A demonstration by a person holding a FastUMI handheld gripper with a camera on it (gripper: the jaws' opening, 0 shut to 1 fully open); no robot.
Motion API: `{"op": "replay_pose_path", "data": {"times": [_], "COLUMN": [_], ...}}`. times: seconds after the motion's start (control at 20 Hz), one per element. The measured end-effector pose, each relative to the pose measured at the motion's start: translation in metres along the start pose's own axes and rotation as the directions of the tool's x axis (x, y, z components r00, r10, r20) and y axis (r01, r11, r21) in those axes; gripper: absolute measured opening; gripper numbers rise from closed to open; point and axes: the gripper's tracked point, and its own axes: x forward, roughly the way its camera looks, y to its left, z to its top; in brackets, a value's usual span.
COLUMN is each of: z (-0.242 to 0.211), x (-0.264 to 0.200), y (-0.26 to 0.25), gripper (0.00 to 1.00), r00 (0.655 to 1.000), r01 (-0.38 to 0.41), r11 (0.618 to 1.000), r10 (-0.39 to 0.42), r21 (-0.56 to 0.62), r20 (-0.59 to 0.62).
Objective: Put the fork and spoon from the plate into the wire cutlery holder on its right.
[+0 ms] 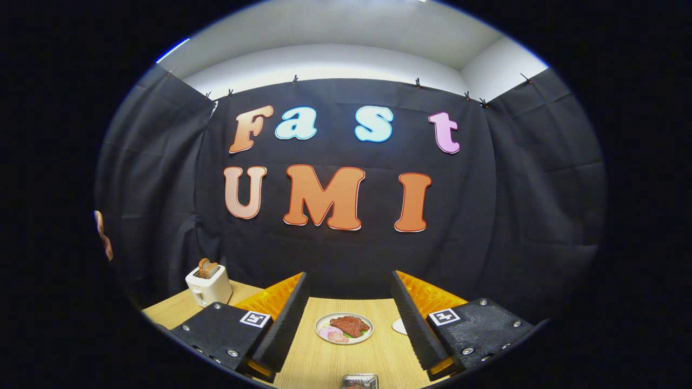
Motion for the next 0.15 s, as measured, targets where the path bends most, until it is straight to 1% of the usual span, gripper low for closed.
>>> {"op": "replay_pose_path", "data": {"times": [0.15], "z": [-0.0016], "x": [0.0005], "y": [0.0045], "gripper": [0.91], "r00": [1.000], "r01": [-0.009], "r11": [1.000], "r10": [0.009], "r21": [-0.002], "r20": [-0.009]}}
